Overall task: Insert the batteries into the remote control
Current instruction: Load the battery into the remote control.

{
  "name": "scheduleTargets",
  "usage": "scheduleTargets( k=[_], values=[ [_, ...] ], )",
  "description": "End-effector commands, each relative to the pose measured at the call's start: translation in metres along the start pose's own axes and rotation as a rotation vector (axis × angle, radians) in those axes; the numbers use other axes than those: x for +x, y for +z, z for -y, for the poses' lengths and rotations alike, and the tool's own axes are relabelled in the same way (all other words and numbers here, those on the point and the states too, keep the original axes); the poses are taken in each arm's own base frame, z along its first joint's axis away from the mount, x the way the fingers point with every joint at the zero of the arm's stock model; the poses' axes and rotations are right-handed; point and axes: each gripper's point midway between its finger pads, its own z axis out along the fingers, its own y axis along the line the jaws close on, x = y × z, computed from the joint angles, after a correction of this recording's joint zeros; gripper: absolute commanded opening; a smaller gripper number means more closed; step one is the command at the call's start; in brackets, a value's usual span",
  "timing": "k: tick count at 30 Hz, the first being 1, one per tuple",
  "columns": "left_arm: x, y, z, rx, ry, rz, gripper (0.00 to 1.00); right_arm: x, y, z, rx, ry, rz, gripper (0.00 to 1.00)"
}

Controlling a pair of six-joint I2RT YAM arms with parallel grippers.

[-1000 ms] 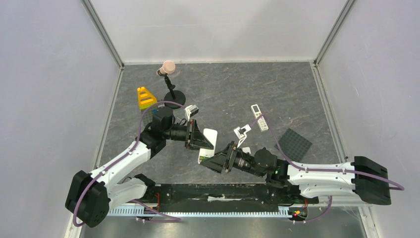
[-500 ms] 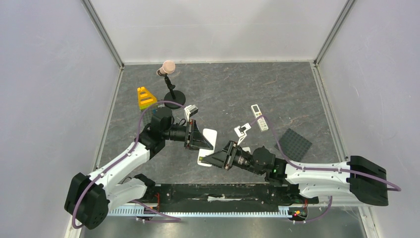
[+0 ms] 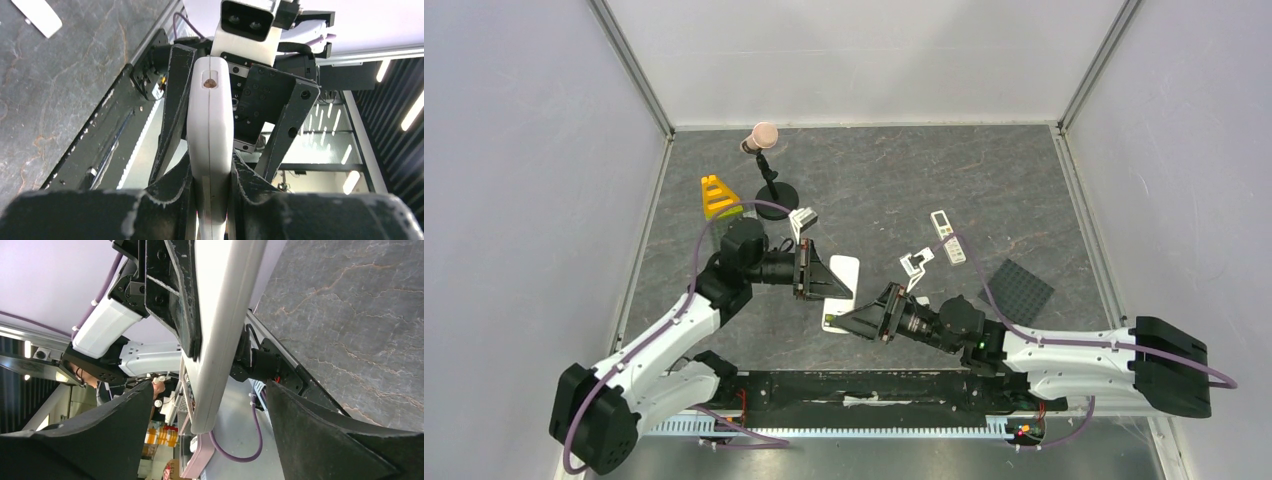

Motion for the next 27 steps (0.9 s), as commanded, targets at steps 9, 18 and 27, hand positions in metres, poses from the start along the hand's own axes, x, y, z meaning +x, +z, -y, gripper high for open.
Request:
scheduleTargets(
  k=[9, 18, 27],
  values=[
    [-0.033, -0.03, 0.021, -0.034, 0.027, 0.435, 0.02, -0.019, 0.008, -0.027, -0.093, 0.055, 0.085, 0.85],
    [-0.033, -0.056, 0.032, 0.033, 0.013, 0.612, 0.02, -0.029, 0.024, -0.057, -0.22, 0.228, 0.117, 0.8],
    [-0.036, -0.061, 0.026, 0.048, -0.038, 0.667, 0.02, -0.035, 0.043, -0.073, -0.266, 0.257, 0.146, 0.71]
  ],
)
